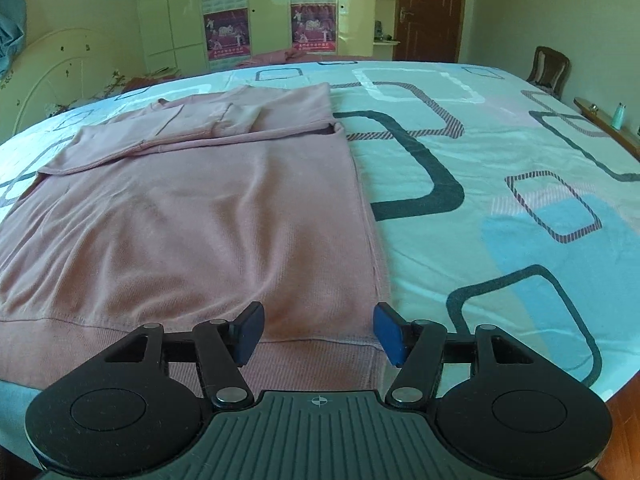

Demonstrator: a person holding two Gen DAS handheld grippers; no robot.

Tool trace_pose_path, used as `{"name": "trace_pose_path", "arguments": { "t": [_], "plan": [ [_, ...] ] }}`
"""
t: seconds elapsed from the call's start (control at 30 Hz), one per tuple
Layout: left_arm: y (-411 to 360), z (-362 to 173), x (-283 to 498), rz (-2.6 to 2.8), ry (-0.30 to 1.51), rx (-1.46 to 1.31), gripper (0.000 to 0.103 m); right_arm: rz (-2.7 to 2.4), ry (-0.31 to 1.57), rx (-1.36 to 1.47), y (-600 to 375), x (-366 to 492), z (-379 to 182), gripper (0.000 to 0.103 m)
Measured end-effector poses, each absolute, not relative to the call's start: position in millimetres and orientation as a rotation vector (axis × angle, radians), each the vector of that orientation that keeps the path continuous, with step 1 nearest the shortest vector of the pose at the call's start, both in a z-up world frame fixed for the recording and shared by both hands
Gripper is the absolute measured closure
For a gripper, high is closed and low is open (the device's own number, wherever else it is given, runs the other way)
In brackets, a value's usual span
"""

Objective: Fold small clothes
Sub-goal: 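Grasp the sweatshirt hem with both grippers side by side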

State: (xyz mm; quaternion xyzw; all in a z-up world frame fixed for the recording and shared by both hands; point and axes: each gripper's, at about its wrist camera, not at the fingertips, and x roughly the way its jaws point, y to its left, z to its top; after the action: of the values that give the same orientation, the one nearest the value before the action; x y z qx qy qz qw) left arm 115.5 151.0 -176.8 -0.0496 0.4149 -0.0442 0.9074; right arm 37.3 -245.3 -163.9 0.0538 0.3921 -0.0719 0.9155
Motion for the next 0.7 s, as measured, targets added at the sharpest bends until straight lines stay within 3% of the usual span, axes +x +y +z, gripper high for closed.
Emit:
{"name": "trace_pose_path", "arguments": {
  "t": [0.07, 0.23, 0.3, 0.33, 0.4, 0.43, 0.7],
  "plan": [
    [150, -177, 114, -0.108, 0.864, -0.112, 0.042, -0.169, 0.818, 0.136, -251, 36, -166, 0.043],
    [145, -179, 114, -0.169, 0.904, -0.145, 0.057, -0.171, 0.850, 0.211, -256, 30, -170, 0.043],
    [147, -180, 116, -0.188, 0.925, -0.181, 0.065, -0.162, 0.863, 0.216, -254, 29, -170, 0.056],
    [149, -181, 118, -0.204, 0.938, -0.207, 0.076, -0.154, 0.868, 0.226, -253, 28, -169, 0.061],
    [148, -181, 121, -0.237, 0.956, -0.231, 0.089, -0.129, 0.886, 0.249, -252, 30, -168, 0.083],
    [146, -181, 121, -0.247, 0.955, -0.228, 0.094, -0.116, 0.895, 0.251, -251, 30, -167, 0.086],
    [146, -158, 134, -0.307, 0.881, -0.286, 0.098, -0.085, 0.866, 0.310, -255, 31, -149, 0.089]
  ]
}}
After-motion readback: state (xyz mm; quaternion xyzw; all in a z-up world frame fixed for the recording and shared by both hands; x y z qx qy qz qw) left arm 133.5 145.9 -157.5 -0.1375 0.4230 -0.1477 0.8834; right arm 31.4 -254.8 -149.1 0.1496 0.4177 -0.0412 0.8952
